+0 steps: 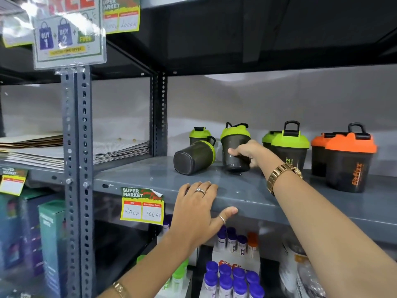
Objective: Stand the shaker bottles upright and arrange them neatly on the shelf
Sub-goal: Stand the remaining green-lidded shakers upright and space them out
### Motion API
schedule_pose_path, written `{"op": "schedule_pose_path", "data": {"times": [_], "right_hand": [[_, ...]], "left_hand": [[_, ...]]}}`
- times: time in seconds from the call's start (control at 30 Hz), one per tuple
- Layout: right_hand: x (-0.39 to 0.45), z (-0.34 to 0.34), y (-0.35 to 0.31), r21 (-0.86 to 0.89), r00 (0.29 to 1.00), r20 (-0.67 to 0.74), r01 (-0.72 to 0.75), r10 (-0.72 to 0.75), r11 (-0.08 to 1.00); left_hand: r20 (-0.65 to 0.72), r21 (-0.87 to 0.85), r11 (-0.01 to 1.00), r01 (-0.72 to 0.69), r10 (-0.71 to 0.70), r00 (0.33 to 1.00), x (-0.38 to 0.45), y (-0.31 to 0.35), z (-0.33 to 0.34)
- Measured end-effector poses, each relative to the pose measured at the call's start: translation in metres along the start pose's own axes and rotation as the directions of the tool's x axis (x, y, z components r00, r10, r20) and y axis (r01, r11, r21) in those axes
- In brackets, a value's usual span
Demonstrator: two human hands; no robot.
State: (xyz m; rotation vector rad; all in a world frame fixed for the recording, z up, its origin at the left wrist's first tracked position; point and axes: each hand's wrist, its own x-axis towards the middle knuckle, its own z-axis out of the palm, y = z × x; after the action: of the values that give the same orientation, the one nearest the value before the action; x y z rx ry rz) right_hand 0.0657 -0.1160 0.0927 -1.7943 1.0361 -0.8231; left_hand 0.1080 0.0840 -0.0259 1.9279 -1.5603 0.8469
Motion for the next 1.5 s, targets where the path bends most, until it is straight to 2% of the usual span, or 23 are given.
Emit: {"op": "schedule_pose_path", "data": {"times": [0.3,0.4,0.47,0.53,0.63,0.7,0.8,0.87,0.93,1.07,1.5], "right_hand": [[-0.011,0.006,0.008,-0.264,1.0,-0.004,-0.011,0.011,0.964],[-0.01,0.004,0.005,-0.091,0.999,-0.036,0.004,-0.007,0.996],[-0.012,0.004,0.0,-0.006,0.987,-0.14,0.083,-0.082,0.997],[-0.015,0.006,-0.007,-0.02,0.949,-0.242,0.203,-0.202,0.979],[-0.019,0.011,-0.02,-0.212,0.851,-0.344,0.342,-0.397,0.916],[-0.022,0.012,-0.03,-0.396,0.766,-0.388,0.364,-0.513,0.843],[-0.021,0.014,-0.042,-0.747,0.681,-0.373,0.183,-0.63,0.639],[-0.017,0.017,-0.045,-0.847,0.664,-0.351,0.075,-0.661,0.526],[-0.013,0.021,-0.047,-0.878,0.675,-0.338,0.024,-0.656,0.478],[-0.008,0.023,-0.053,-0.893,0.732,-0.309,-0.002,-0.608,0.451],[-0.005,-0.006,-0.061,-0.838,0.904,-0.128,0.121,-0.407,0.532]], "left_hand": [[-0.001,-0.009,1.0,0.003,-0.003,1.0,-0.001,0.0,0.002],[-0.005,-0.005,1.0,0.001,-0.001,1.0,-0.001,-0.001,0.003],[-0.02,-0.014,1.0,-0.003,0.002,1.0,-0.001,0.0,0.002],[-0.025,-0.023,1.0,-0.006,0.006,1.0,-0.001,0.0,0.001],[-0.014,-0.02,1.0,-0.02,0.019,1.0,0.0,-0.003,0.0],[-0.013,-0.024,1.0,-0.017,0.016,1.0,0.0,-0.007,0.0],[-0.037,-0.056,0.998,-0.001,-0.001,0.999,-0.001,-0.011,0.002],[-0.056,-0.058,0.998,-0.001,-0.002,0.998,-0.002,-0.011,0.003],[-0.069,-0.053,0.999,0.004,-0.008,0.998,-0.001,-0.011,0.005],[-0.079,-0.044,0.999,0.001,-0.004,0.997,-0.001,-0.013,0.006],[-0.098,-0.055,0.998,0.004,-0.01,0.995,-0.002,-0.012,0.006]]}}
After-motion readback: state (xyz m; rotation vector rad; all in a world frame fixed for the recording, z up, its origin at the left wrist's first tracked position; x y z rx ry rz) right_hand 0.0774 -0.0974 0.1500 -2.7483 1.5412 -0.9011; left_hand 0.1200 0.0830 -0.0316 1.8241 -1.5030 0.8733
